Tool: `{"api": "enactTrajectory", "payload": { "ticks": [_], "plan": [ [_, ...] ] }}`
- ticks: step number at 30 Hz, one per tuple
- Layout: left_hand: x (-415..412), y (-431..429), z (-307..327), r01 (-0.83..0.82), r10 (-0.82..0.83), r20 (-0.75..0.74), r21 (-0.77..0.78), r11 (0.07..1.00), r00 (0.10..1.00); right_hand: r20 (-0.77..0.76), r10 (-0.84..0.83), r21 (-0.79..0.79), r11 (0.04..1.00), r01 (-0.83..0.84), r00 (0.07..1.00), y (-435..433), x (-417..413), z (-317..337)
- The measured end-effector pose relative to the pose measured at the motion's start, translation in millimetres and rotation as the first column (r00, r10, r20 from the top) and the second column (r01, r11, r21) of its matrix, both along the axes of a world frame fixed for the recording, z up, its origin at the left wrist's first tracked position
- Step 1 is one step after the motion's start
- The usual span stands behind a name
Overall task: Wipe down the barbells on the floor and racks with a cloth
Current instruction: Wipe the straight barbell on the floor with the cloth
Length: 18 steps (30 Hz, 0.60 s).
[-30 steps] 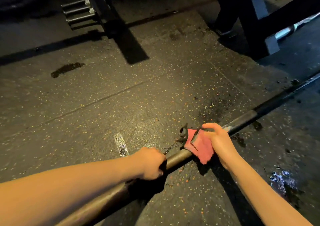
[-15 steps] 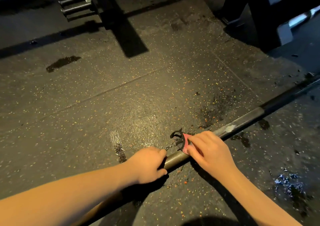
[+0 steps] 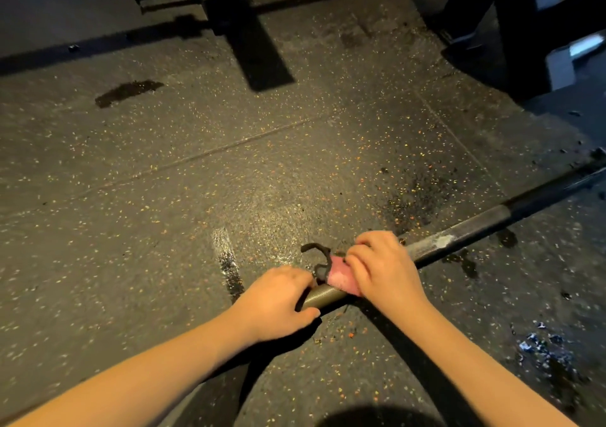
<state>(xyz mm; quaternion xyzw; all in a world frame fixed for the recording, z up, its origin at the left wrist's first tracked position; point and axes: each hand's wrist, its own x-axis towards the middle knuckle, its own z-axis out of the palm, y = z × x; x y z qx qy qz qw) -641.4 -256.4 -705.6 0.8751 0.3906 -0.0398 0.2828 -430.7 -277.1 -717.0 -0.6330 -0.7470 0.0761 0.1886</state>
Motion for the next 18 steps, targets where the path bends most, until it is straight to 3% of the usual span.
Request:
{"api": "enactTrajectory", "payload": {
  "ticks": [1,3,6,9,12,14,18],
  "plan": [
    [-0.2,-1.1,0.4,-0.010,0.010,0.005,0.007,1.000,1.000,0.067,-0.091,0.015,0.996,0.090,0.994,3.6,8.1,1.1],
    [0.1,-3.4,0.0,-0.018,0.018,0.014,0.020,1.000,1.000,0.050,-0.175,0.032,0.984,0.174,0.983,0.8,9.6,-1.2],
    [1.2,-8.9,0.0,-0.050,0.049,0.038,0.026,0.998,0.998,-0.120,0.006,-0.029,1.000,-0.009,0.993,-19.8,-11.7,1.1],
    [2.8,-17.2,2.3,-0.099,0.097,0.047,0.032,0.995,0.994,-0.018,0.125,-0.057,0.990,-0.125,0.992,-20.5,5.5,2.6],
    [4.8,-28.0,7.2,-0.137,0.134,0.055,0.047,0.990,0.989,0.098,-0.136,-0.010,0.990,0.138,0.986,-5.8,36.6,0.9],
    [6.5,-36.2,8.5,-0.140,0.138,0.038,0.064,0.988,0.990,0.053,-0.218,-0.017,0.976,0.219,0.975,-13.6,22.2,1.5],
    [9.0,-50.9,5.0,-0.183,0.181,0.031,0.085,0.979,0.983,-0.075,0.108,-0.041,0.993,-0.112,0.991,-52.1,-28.2,-1.1]
  ]
}}
